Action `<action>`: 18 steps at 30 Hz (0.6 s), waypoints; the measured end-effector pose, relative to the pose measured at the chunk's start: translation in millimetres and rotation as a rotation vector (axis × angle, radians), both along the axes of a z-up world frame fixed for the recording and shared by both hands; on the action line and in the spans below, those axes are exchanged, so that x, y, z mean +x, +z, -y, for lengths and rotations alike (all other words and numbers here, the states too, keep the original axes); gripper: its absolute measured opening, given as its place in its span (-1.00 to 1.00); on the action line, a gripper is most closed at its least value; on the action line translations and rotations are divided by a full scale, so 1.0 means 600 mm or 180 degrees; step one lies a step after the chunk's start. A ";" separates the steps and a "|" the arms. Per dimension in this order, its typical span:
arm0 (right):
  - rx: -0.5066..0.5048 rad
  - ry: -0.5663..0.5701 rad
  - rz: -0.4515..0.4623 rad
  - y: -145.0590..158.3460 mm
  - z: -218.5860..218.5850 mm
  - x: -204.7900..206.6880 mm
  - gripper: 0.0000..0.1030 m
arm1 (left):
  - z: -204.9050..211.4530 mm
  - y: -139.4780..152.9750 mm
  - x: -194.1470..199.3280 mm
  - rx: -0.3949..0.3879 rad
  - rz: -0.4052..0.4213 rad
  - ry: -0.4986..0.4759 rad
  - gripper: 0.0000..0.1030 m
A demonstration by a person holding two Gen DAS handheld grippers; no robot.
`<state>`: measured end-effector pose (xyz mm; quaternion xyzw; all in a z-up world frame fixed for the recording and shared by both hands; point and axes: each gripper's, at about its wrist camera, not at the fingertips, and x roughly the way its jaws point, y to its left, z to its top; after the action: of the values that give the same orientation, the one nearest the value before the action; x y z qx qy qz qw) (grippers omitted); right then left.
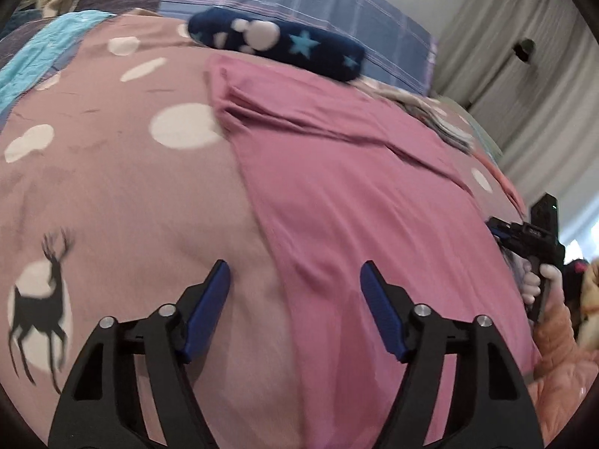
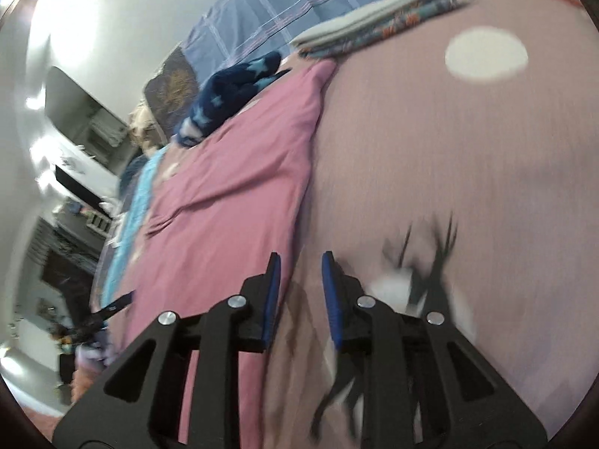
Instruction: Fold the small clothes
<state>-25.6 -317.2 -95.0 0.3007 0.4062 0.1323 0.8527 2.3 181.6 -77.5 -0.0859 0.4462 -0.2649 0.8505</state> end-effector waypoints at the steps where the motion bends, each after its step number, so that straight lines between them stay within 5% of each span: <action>1: 0.0027 0.0079 -0.0002 -0.002 -0.009 -0.018 -0.54 | 0.002 -0.001 -0.011 -0.0007 -0.0005 -0.0066 0.37; 5: 0.0009 0.0200 -0.0006 -0.004 -0.037 -0.077 -0.53 | 0.008 -0.006 -0.057 0.0175 0.0100 -0.0199 0.32; 10: 0.0073 0.0169 0.0039 -0.005 -0.051 -0.166 -0.53 | -0.013 -0.007 -0.108 0.0135 0.0130 -0.0196 -0.01; 14: 0.0087 0.0148 0.0038 -0.005 -0.059 -0.227 -0.53 | -0.047 -0.020 -0.144 -0.0170 0.0147 -0.0051 -0.45; 18: 0.0069 0.0167 0.0051 -0.003 -0.070 -0.265 -0.46 | -0.073 -0.031 -0.177 -0.0450 0.0104 0.0028 -0.60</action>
<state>-184.5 -275.1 -97.1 0.2981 0.4057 0.1614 0.8488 -104.1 225.2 -96.1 -0.1434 0.4120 -0.2933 0.8507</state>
